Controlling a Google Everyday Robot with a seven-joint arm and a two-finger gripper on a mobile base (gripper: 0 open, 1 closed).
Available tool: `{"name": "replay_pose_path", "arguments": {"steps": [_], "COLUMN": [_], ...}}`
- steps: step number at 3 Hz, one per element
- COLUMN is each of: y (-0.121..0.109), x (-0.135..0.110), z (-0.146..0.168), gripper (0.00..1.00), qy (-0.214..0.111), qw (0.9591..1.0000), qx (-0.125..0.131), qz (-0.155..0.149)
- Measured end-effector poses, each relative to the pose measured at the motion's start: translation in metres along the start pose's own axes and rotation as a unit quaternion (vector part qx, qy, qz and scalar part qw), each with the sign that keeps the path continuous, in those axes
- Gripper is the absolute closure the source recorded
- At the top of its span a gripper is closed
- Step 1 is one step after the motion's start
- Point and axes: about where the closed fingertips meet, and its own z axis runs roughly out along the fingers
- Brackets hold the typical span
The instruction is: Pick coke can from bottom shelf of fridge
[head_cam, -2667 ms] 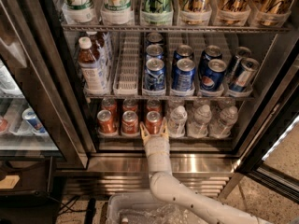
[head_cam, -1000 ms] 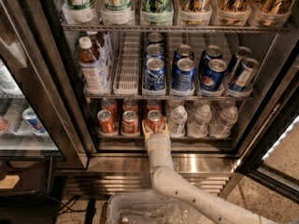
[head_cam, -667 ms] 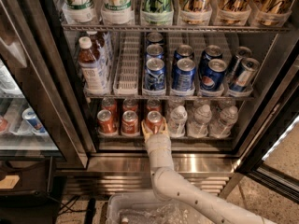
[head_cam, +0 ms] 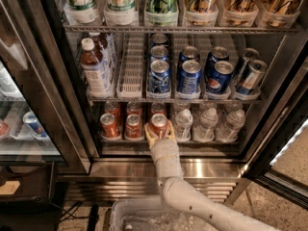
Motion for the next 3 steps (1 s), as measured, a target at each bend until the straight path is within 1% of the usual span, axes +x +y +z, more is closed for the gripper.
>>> {"name": "replay_pose_path", "arguments": {"steps": [1, 2, 3], "y": [0.001, 0.006, -0.001], "x": [0.012, 0.023, 0.026], "z": [-0.023, -0.072, -0.106], "gripper": [1.0, 1.0, 1.0], "qy": [0.027, 0.07, 0.113], "qw": [0.9993, 0.9942, 0.984], "qx": [-0.024, -0.079, -0.131], "qz": [-0.003, -0.022, -0.042]}}
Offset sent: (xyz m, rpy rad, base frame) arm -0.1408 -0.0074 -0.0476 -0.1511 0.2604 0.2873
